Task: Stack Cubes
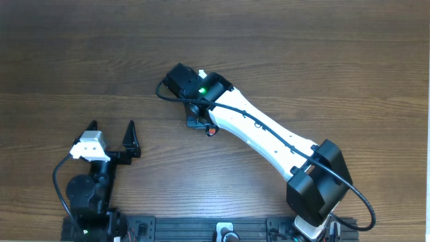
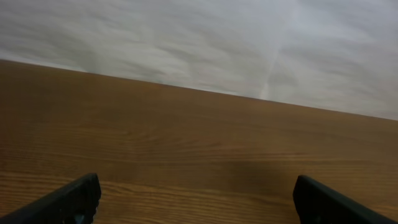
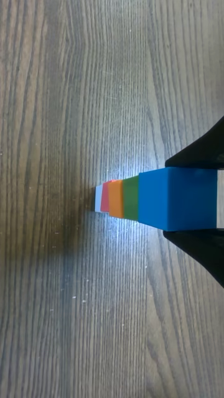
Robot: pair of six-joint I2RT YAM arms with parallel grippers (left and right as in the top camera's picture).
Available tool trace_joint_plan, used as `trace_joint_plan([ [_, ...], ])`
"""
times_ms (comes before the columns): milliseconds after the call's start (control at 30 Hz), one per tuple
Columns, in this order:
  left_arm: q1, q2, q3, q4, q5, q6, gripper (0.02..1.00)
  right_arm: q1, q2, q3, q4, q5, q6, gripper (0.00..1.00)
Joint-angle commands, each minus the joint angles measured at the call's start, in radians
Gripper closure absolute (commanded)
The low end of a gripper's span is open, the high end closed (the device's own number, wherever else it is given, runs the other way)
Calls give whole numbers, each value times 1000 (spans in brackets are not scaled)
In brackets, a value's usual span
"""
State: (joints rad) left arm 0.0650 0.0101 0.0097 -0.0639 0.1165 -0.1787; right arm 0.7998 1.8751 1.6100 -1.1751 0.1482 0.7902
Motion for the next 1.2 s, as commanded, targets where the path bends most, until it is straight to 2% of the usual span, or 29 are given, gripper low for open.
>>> trace_joint_plan([
  [33,5,-7,-4,-3,6,15,18,-8,10,-9,8,-2,14,980],
  [800,5,-7,-4,-3,6,15,18,-8,10,-27,21,-6,17,965],
  [933,5,-7,-4,-3,6,15,18,-8,10,-27,24,-6,17,930],
  [1067,5,-7,-4,-3,6,15,18,-8,10,-27,23,-6,17,851],
  [1200,5,-7,-4,-3,6,15,18,-8,10,-29,24,-6,17,829],
])
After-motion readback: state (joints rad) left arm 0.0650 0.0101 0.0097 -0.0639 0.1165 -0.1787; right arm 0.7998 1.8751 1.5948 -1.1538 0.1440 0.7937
